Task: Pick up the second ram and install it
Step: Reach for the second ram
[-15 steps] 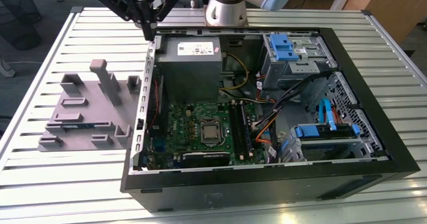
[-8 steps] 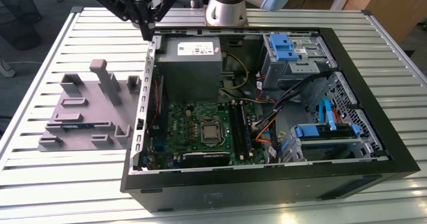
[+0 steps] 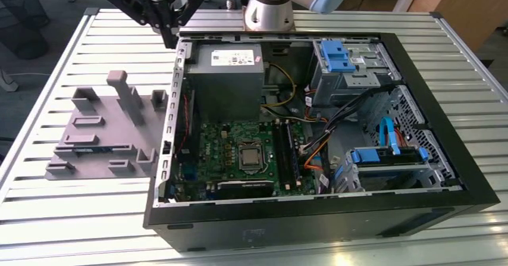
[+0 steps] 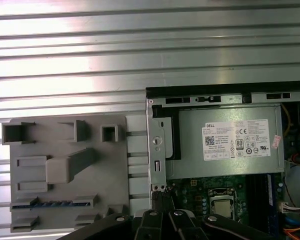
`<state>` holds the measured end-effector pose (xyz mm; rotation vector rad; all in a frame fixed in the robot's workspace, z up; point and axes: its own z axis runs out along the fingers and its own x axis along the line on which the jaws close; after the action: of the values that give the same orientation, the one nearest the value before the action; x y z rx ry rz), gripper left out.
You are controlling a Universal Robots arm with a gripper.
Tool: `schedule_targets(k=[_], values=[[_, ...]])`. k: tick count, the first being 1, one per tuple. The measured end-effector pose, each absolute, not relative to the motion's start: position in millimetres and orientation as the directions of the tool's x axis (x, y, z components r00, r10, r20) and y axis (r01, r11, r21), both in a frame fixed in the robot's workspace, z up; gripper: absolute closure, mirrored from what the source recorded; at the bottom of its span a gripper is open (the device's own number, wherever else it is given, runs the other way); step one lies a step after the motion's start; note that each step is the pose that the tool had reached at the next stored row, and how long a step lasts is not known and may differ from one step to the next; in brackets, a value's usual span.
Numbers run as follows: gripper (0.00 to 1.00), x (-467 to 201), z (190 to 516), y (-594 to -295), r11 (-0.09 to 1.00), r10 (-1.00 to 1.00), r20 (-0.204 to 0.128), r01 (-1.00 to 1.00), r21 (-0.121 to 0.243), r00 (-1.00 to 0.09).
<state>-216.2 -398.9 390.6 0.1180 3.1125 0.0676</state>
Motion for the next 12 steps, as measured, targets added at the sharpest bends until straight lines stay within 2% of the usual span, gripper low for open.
schedule_targets(k=[12], values=[[0.89, -221.5, 390.2, -398.9, 0.996, 0.076, -0.025, 0.075, 0.044, -0.997]])
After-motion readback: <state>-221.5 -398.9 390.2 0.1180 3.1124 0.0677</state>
